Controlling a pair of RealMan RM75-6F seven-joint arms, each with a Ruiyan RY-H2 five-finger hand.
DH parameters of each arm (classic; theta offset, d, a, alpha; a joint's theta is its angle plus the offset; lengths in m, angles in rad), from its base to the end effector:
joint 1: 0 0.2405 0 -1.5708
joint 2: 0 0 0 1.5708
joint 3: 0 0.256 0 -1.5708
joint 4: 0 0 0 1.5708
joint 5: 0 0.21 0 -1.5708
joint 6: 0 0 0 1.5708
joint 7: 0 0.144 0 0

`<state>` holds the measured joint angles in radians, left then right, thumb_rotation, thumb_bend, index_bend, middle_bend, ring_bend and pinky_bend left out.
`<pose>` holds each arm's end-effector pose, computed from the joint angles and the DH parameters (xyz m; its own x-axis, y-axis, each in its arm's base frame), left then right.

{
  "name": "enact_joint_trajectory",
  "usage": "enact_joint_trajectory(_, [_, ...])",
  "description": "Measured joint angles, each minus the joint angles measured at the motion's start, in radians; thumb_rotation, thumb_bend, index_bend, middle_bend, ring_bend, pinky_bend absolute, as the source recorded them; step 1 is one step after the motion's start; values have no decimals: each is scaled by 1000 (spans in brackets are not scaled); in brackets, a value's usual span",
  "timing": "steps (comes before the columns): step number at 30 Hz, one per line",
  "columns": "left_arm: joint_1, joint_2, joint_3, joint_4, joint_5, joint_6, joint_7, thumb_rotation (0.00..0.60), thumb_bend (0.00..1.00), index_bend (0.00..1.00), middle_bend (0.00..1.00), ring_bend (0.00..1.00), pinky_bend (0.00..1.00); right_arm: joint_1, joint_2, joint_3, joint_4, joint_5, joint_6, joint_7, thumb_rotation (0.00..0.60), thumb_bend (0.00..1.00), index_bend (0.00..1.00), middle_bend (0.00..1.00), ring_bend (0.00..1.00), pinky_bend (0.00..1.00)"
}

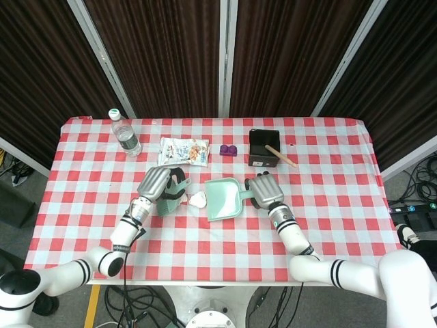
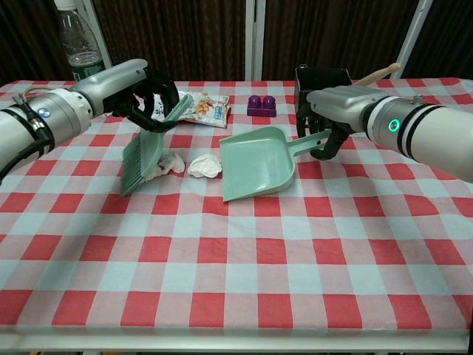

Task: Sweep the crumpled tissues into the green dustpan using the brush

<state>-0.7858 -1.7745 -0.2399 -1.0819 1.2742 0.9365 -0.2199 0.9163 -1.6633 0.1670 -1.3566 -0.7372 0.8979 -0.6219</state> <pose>-0.1463 0.3812 -0.0525 0.0769 0.3026 0.9500 0.9529 -0.3026 0.0192 -0.1331 -0.3712 -0.0542 0.5726 -0.3353 0.7481 -0.8164 -0.3158 0.4834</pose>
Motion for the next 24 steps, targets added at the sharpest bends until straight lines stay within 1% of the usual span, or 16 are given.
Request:
enact_joint_trajectory(5, [-46, -34, -8, 39, 36, -22, -43, 600, 507, 565, 561, 654, 922, 9, -22, 4, 28, 25, -9, -8, 600, 398, 641, 525, 324, 270])
enact_joint_trajectory(14, [-98, -77, -20, 76, 55, -52, -95, 600, 508, 564, 560, 652, 922, 24, -51, 14, 68, 55, -28, -9, 600, 399, 644, 526, 324, 271])
enact_joint_trajectory(24, [-164, -112, -36, 102, 80, -75, -138, 600, 508, 564, 560, 652, 922, 23, -57, 14, 68, 53, -38, 12, 600, 399, 646, 528, 325, 272])
